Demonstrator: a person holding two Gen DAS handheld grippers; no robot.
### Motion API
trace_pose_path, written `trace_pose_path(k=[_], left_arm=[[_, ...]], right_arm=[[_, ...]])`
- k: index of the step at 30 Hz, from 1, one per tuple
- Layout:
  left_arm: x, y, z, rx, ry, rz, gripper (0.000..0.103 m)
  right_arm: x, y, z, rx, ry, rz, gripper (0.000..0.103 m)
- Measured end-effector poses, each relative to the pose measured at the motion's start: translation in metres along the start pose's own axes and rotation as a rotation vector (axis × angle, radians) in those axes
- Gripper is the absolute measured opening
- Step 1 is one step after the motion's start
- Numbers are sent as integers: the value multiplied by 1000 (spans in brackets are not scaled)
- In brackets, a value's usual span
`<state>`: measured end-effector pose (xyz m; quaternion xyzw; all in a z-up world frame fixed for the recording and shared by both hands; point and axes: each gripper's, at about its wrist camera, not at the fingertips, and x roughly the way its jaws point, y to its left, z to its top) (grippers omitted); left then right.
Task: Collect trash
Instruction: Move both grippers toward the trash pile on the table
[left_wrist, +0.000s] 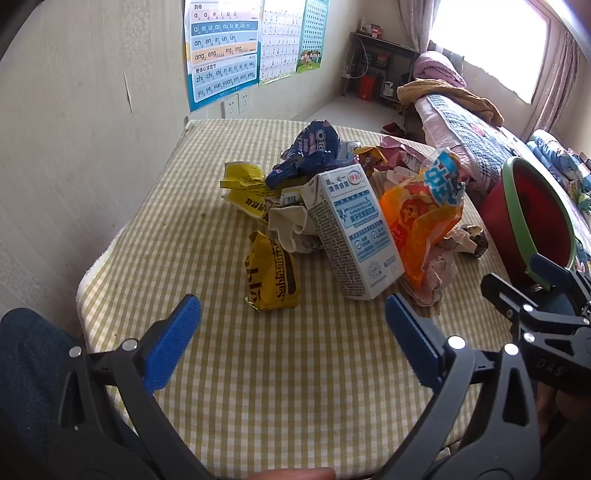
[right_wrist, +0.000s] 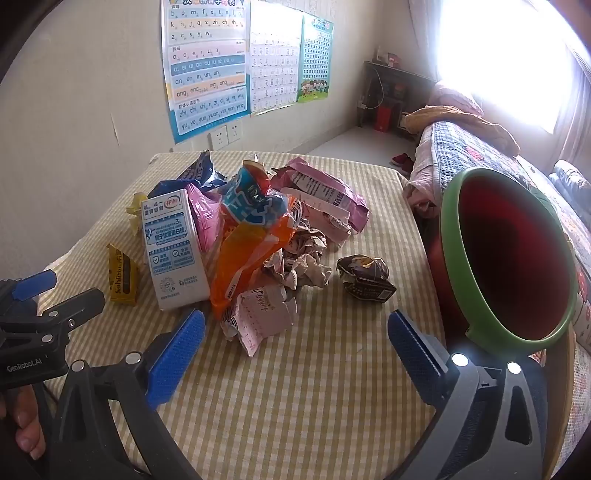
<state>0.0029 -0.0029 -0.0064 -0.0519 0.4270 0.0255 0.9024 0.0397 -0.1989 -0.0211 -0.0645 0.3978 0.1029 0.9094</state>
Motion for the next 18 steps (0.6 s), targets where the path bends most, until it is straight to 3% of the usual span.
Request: trace_pose_path(k=[18], left_arm=[[1,0,0,-15,8,-9,98]], right_arm=[[3,-8,3,29,10,13,96]])
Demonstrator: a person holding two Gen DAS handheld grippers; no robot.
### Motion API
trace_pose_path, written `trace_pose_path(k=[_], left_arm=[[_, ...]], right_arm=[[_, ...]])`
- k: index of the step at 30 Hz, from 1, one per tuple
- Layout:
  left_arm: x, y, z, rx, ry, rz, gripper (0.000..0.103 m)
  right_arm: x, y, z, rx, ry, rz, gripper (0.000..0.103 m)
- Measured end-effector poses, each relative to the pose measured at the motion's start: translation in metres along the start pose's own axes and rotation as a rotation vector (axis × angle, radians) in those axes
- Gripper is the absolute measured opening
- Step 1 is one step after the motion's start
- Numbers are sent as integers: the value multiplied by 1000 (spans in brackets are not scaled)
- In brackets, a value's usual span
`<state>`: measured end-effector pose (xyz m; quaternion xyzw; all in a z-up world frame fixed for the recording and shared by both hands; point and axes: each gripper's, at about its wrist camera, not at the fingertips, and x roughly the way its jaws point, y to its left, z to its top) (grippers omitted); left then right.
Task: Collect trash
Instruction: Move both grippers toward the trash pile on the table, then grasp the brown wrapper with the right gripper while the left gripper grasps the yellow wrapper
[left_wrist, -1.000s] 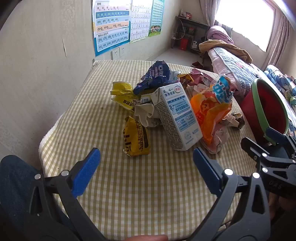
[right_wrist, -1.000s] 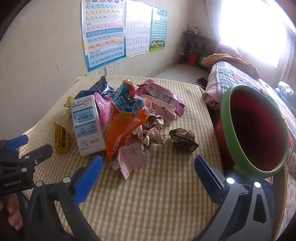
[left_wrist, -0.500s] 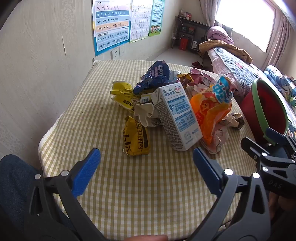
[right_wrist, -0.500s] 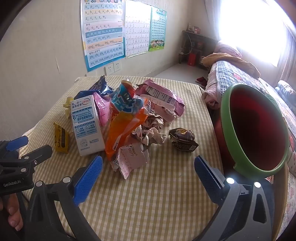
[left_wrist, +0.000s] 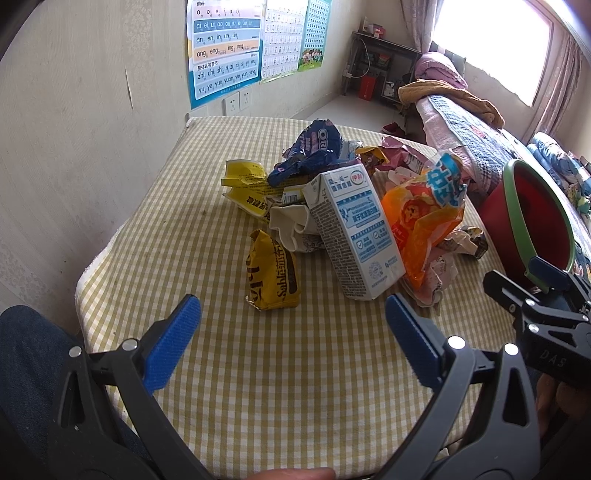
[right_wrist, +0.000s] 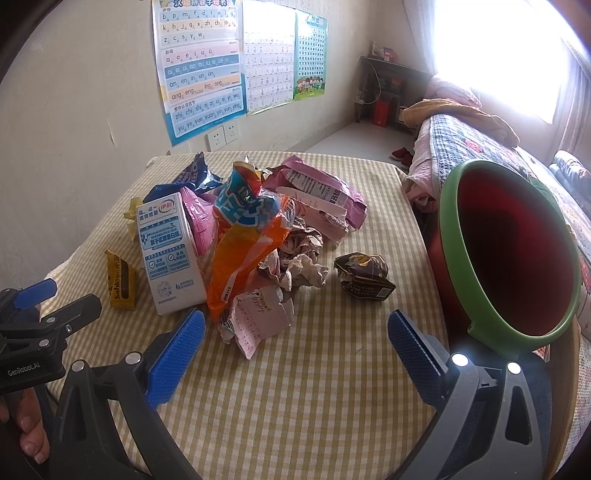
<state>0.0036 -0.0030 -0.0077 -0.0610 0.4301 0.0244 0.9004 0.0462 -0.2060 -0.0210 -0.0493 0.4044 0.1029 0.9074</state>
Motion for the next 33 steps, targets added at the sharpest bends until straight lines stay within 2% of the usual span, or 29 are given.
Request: trace_pose_path(k=[10,16,21,27,33], left_arm=[[8,17,9,-69,22,-11,98],[13,29,19,-87,26,-10,98],[27,36,24,-101,64,-18,97],[50,32,29,-69,123,-13,94],[71,36,32,-66,171,-8,82]], right_arm=[[10,-13,11,28,16,25,96],[20,-33,18,63,22,-5,96],[33,-53,29,88,27,-47,96],[55,-65,35,77,69,-69,96],[74,-70,36,68,118,-75,96]])
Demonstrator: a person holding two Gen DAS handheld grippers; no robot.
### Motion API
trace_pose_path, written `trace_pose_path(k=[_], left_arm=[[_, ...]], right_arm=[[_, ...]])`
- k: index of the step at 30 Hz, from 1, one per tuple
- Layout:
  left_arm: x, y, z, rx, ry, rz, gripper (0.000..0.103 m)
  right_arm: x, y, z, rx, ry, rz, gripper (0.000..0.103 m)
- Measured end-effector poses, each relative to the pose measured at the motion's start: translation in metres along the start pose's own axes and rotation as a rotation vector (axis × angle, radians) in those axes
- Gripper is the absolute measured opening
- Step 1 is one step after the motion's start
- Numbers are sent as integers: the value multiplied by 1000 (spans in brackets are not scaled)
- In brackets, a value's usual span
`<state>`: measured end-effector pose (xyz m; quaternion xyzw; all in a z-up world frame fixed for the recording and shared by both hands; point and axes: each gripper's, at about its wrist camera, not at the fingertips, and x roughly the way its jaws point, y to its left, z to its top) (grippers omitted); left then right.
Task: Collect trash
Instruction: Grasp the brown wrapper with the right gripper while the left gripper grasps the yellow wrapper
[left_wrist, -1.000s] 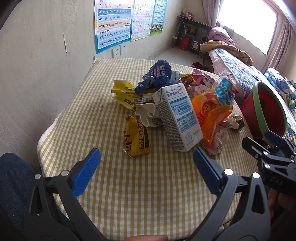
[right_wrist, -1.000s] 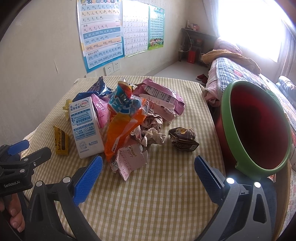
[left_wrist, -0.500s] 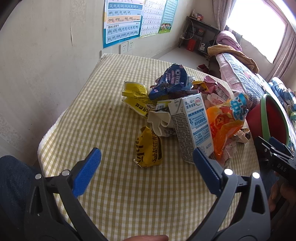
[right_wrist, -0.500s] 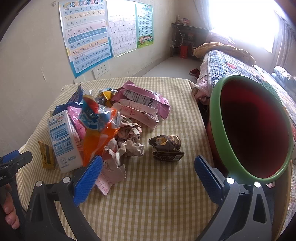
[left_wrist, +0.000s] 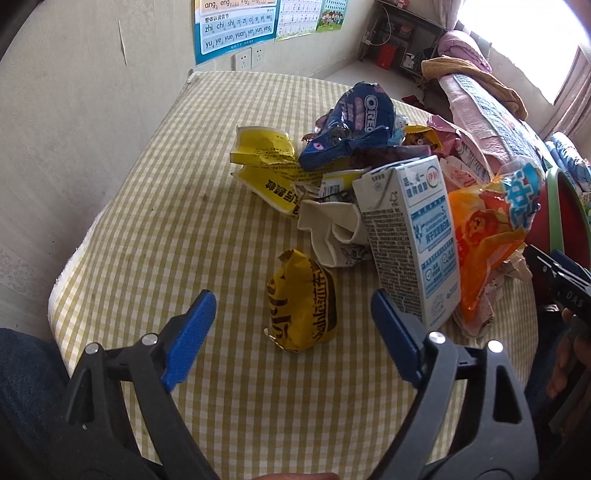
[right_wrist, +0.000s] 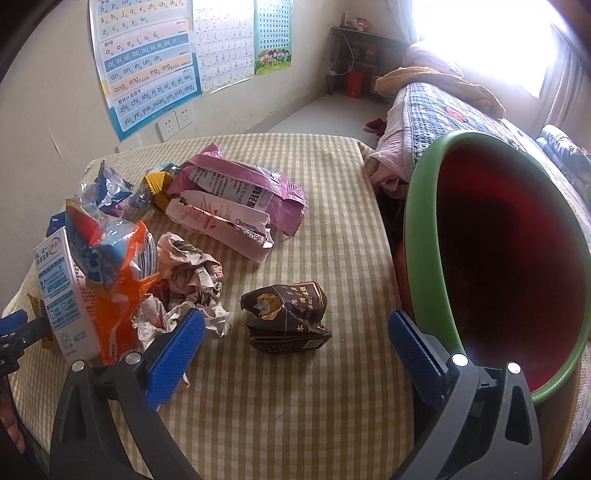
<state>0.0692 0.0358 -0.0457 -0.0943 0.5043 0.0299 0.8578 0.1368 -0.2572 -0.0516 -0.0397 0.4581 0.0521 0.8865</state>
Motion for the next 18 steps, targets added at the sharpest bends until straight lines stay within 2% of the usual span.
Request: trace_pose_path(k=[6,8,9,11,13,14,18], left_arm=[[11,4,-1,-7,9,-7,74],[15,6,-2,-11,16,-13,67],[16,6,-2,-10,20,-17,65],[20,5,-4,-4,30,-23,53],[22,5,-5,4,37,-26,47],[22,4,-6,8,36,-26,42],[19,4,-10,11,29,-26,35]], right_arm=[[17,-8,0,32,50,16,89],[23,-10,-1,40,71,25,82],[25,-11,-2,45,79,33,76],[26,-11,-3,46,80,50,67],[27,-11,-5,48,90,69,59],[27,-11,-6,47,94,76,56],[22,-11,-10,35,85,85,53]])
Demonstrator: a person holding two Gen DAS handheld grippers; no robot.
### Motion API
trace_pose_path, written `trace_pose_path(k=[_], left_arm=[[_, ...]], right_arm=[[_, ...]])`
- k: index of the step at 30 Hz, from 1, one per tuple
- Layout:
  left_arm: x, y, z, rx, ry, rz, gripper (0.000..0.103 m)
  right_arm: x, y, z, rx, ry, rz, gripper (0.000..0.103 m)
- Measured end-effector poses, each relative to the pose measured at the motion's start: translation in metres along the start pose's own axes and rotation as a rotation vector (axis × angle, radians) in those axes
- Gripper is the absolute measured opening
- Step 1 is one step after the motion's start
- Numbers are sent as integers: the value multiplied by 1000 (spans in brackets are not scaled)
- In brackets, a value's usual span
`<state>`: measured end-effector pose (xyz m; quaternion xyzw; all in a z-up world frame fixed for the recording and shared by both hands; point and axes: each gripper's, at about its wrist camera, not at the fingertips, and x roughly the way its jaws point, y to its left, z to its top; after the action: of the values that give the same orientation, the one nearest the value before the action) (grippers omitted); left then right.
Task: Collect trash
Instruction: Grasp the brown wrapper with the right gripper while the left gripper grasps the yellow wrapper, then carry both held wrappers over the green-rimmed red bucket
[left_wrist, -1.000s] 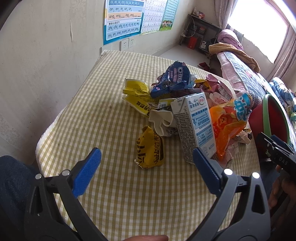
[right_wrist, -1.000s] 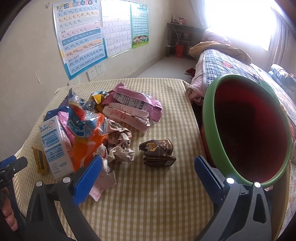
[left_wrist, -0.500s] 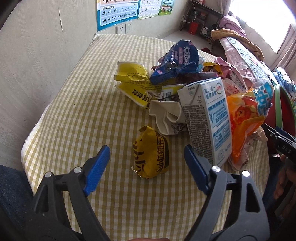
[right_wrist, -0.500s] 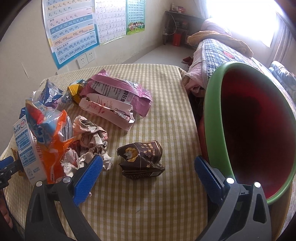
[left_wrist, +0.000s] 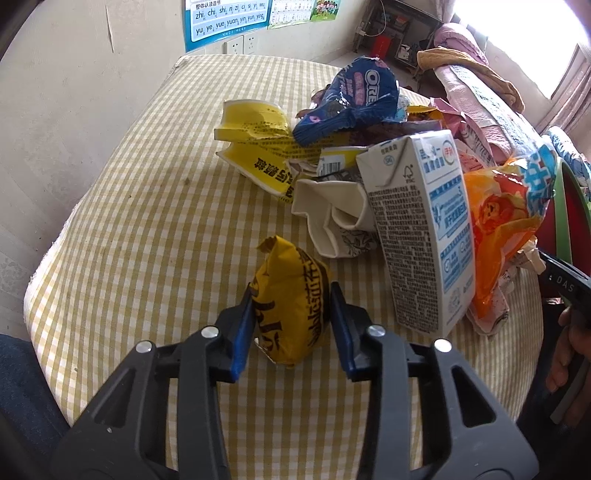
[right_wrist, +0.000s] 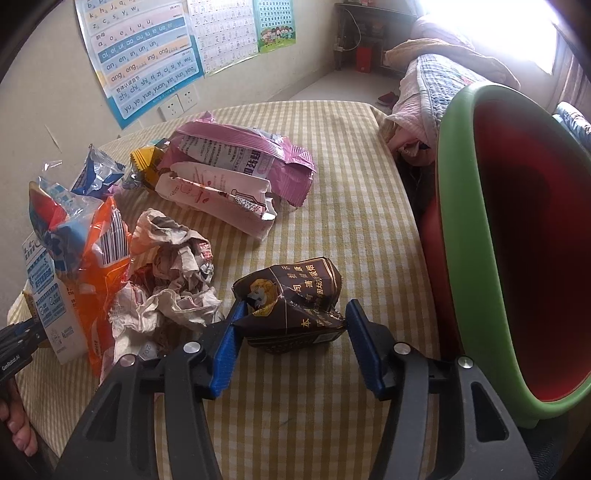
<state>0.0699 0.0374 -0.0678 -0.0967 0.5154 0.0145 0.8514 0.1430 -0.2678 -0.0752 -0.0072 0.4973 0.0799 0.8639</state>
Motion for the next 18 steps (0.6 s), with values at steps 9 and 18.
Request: trace_pose_path(k=[9,18], left_arm=[[-14,-3,-3,21,-37,0,32],[-42,-13,-5,50,-82,-19,32]], right_arm=[[-15,2,-1,15,-27,30,52],[-39,11,0,5,-58,52,52]])
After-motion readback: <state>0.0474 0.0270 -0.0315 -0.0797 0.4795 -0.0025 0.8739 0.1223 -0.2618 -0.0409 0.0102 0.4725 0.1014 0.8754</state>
